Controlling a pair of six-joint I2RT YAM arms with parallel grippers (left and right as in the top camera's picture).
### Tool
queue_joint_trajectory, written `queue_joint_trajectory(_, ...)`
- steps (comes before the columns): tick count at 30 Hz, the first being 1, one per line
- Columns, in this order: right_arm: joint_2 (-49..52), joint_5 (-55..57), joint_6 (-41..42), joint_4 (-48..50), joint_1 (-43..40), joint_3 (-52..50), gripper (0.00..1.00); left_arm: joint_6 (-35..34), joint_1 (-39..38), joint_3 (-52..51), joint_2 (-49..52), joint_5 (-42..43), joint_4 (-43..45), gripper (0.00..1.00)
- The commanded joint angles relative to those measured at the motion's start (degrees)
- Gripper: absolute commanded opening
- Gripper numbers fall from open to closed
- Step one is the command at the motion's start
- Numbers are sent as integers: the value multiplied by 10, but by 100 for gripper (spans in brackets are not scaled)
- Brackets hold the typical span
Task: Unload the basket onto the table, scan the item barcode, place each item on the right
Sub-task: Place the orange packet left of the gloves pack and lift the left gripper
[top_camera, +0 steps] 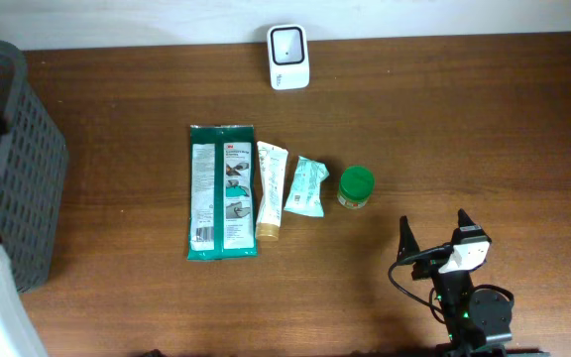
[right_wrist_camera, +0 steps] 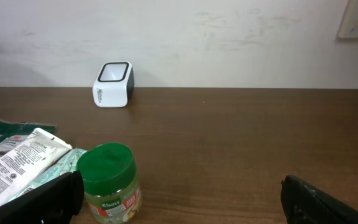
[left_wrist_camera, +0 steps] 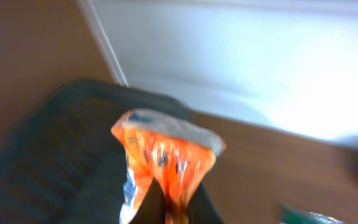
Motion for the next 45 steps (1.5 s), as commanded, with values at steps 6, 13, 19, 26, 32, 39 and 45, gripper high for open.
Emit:
queue_joint_trajectory(6,-4,5,3,0,1,-4,98,-115,-237,-121,68,3,-120,0)
queue_joint_trajectory(13,-4,5,3,-1,1,-4,98,-173,-269,-303,160,2,-62,0)
queue_joint_trajectory(19,-4,5,3,-1,1,-4,98,-175,-269,-346,231,-10,1,0)
queue_joint_trajectory(26,-4,5,3,-1,1,-4,98,-175,-269,-346,261,-20,4,0)
queue_joint_trajectory(32,-4,5,3,-1,1,-4,98,-175,-269,-346,261,-71,3,8)
queue_joint_trajectory(39,-4,5,3,-1,1,-4,98,-175,-270,-340,261,-55,0,57)
queue_joint_trajectory(45,-4,3,3,0,2,-4,98,-145,-270,-160,253,-5,-110,59)
